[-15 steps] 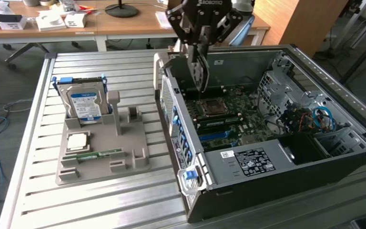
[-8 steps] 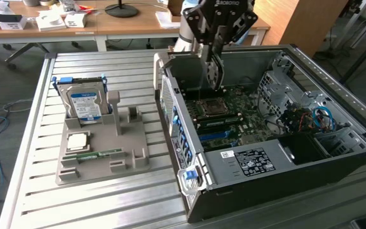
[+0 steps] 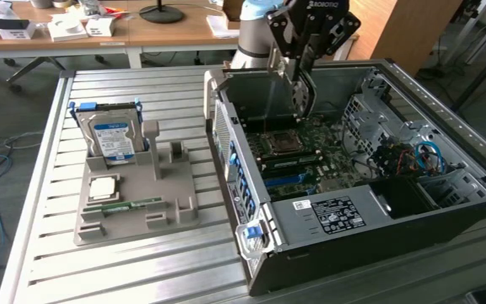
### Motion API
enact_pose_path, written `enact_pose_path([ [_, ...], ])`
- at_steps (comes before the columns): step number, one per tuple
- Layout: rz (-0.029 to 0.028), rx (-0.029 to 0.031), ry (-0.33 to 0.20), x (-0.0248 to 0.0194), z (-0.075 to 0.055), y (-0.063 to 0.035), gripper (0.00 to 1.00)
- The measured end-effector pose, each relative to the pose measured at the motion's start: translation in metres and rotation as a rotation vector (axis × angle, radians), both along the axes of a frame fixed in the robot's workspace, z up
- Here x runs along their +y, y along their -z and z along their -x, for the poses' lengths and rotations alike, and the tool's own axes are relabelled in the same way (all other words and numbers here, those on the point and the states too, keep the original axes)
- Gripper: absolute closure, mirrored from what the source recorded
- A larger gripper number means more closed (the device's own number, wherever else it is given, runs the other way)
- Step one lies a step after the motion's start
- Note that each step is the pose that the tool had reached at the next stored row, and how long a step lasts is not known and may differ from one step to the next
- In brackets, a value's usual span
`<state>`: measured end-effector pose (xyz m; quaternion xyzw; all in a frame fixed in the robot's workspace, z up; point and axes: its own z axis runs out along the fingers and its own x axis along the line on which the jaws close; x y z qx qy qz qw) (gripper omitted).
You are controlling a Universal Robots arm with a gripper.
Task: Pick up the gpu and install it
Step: 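Pick up the gpu and move the gpu toward the slot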
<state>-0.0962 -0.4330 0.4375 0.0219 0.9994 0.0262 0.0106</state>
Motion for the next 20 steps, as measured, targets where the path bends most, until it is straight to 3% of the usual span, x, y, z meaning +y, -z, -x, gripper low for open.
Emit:
enact_pose_path([
  [3, 0.0, 0.0001, 0.0, 0.0, -0.0067, 0.0, 0.74],
  [20, 0.0001, 0.0, 0.0, 0.0, -0.0121, 0.0, 0.74],
])
